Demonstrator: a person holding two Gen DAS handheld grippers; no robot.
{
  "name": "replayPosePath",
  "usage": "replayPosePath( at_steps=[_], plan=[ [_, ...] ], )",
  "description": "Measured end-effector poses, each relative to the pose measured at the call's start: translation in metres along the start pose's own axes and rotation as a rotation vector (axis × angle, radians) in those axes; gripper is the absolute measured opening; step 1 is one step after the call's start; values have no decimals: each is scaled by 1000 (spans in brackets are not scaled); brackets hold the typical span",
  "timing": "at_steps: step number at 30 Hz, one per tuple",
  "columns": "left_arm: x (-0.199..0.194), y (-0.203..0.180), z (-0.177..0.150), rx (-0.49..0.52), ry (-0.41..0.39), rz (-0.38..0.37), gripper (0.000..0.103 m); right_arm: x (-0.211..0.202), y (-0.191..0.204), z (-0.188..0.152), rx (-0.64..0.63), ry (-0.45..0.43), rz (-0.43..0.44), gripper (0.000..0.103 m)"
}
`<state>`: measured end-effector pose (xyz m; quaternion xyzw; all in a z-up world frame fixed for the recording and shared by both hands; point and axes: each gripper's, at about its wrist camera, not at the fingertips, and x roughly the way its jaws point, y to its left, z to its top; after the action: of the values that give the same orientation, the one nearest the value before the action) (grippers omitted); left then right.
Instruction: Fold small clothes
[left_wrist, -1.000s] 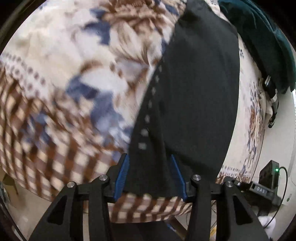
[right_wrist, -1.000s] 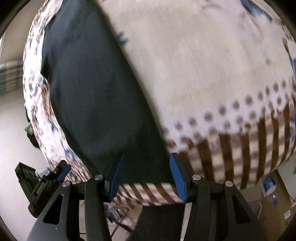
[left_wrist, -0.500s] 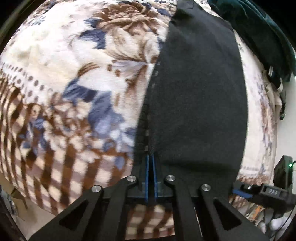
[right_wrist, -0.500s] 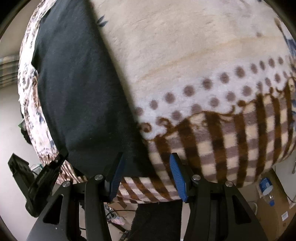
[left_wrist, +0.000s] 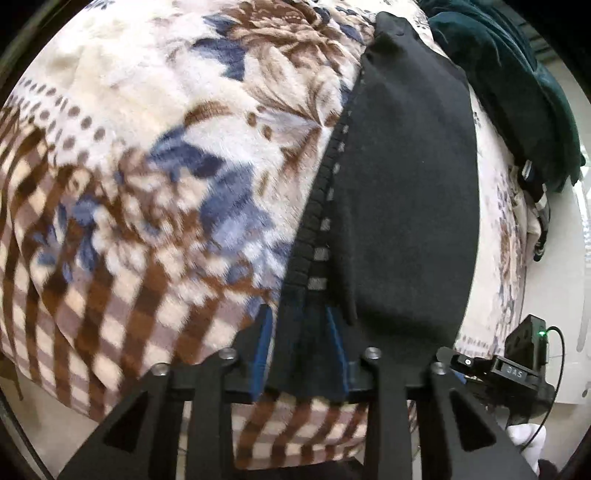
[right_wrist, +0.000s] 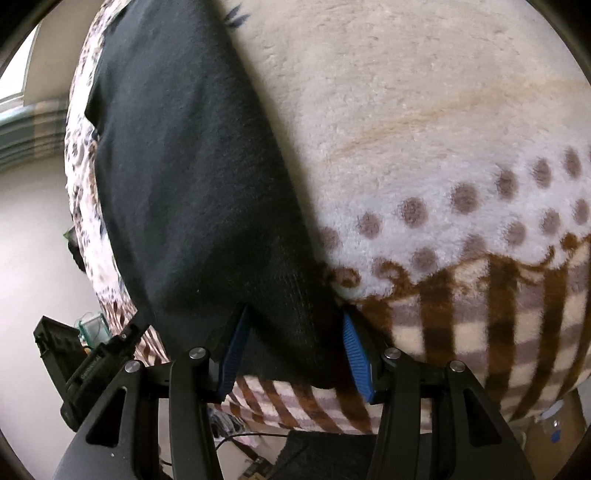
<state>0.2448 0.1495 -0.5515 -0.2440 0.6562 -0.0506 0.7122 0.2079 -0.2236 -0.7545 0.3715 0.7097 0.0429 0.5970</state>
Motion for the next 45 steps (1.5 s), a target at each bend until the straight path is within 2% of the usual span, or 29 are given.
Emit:
replayPosePath(
  at_steps=[3,5,6,8,9,10,11,15,20,24,26,32,34,37,39,40,43,45],
  plan=[
    [4,-16,-7,28,3,-24,29,-2,-6,-2,26,3,22,53],
    [14,-27,-6,73,11,14,31,-4,-7,-3,40,0,31,53],
    [21,-29,-6,87,22,34,37,-4,-6,-3,44,-2,32,53],
    [38,-36,-3,102,62,96,36,-8,-7,-4,40,-5,30,53],
    [39,-37,-2,100,46,95,34,-7,-6,-5,33,-4,25,53],
    [37,-39,-3,108,28,108,28,-8,-7,-4,26,-2,17,53],
    [36,-41,-5,125,14,115,7,-7,-6,-4,20,-2,9,53],
    [20,-50,-16,164,-59,123,7,-7,-1,-5,14,-6,-9,53],
    [-8,-37,-14,124,-116,123,7,-7,7,-8,5,-8,-4,53],
    [12,-11,-12,92,-67,147,7,-7,12,-9,-3,-4,-1,53],
    [23,-10,-9,108,-47,156,7,-6,14,-8,-9,-1,-17,53],
    [27,-14,-9,132,-49,163,7,-9,20,-3,-25,-21,-42,53],
    [20,-15,-12,136,-59,171,7,-2,21,3,-60,-15,-37,62],
    [11,-16,-15,164,-69,172,7,10,18,10,-57,13,-25,62],
    [24,-9,-15,155,-13,156,8,8,23,9,-65,23,28,62],
    [27,-3,-13,115,-8,138,10,5,28,7,-78,23,53,62],
    [20,2,-5,39,0,72,16,10,32,5,-113,33,25,62],
    [5,7,-4,6,-40,15,33,15,30,5,-97,38,22,62]
  ],
)
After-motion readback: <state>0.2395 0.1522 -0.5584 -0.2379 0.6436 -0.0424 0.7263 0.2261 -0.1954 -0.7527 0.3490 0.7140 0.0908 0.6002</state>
